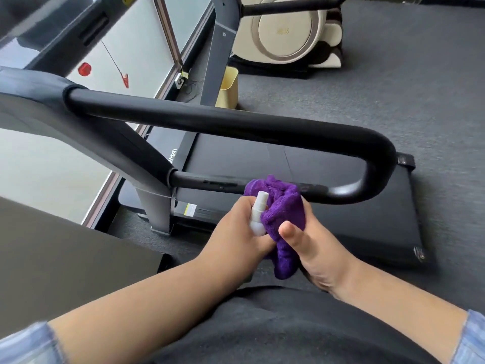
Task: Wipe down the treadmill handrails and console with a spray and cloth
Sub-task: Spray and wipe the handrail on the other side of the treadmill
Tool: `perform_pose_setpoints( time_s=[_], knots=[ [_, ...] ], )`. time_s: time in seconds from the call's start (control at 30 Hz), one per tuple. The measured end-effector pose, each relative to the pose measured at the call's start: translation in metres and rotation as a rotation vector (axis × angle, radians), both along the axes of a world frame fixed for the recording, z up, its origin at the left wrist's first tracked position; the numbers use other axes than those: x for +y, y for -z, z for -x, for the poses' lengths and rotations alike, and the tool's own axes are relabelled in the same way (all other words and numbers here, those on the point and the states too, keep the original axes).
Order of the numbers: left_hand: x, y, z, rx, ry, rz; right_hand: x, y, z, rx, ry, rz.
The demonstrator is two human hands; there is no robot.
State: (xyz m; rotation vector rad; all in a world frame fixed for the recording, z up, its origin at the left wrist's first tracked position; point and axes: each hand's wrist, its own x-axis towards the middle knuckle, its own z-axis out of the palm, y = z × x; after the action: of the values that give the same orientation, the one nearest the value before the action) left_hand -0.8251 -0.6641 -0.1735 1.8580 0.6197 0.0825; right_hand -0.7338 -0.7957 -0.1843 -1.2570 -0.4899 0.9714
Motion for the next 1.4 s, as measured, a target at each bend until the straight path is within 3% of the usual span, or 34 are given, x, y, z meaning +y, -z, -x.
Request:
perform_pose_setpoints(
  time_s=[0.13,0.27,0.4,0.5,0.63,0.7,0.77,0.97,1.13,1.27,1.4],
  knots=[
    [0.012,0.001,-0.009,-0.033,0.066,-0.001,0.003,-0.003,-0.001,-0.096,0.070,0.061],
    [0.010,0.003,-0.020,-0.064,0.113,-0.023,-0.004,-0.014,-0.001,-0.255,0.307,0.104],
    [0.009,0.008,-0.024,-0.043,0.055,-0.055,-0.012,-0.022,-0.025,-0.736,0.515,0.279],
    [0.008,0.009,-0.021,-0.058,-0.014,-0.050,-0.017,-0.015,-0.050,-1.073,0.354,0.521],
    [0.006,0.010,-0.019,-0.055,-0.065,-0.043,-0.011,0.008,-0.069,-1.542,-0.102,1.084],
    [0.004,0.012,-0.017,-0.056,-0.070,-0.040,-0.003,0.015,-0.069,-1.588,-0.215,1.241],
    [0.003,0.013,-0.014,-0.051,-0.075,-0.037,0.005,0.018,-0.071,-1.590,-0.226,1.273],
    [0.008,0.018,-0.002,-0.012,-0.135,-0.018,0.037,0.024,-0.077,-1.653,-0.262,1.062],
    [0.010,0.021,0.005,-0.031,-0.154,0.011,0.105,0.033,-0.065,-1.526,-0.403,0.832],
    [0.010,0.021,0.004,-0.043,-0.140,0.037,0.100,0.033,-0.074,-1.505,-0.423,0.844],
    [0.010,0.018,-0.003,-0.047,-0.127,0.033,0.056,0.030,-0.097,-1.517,-0.309,0.979]
  ],
)
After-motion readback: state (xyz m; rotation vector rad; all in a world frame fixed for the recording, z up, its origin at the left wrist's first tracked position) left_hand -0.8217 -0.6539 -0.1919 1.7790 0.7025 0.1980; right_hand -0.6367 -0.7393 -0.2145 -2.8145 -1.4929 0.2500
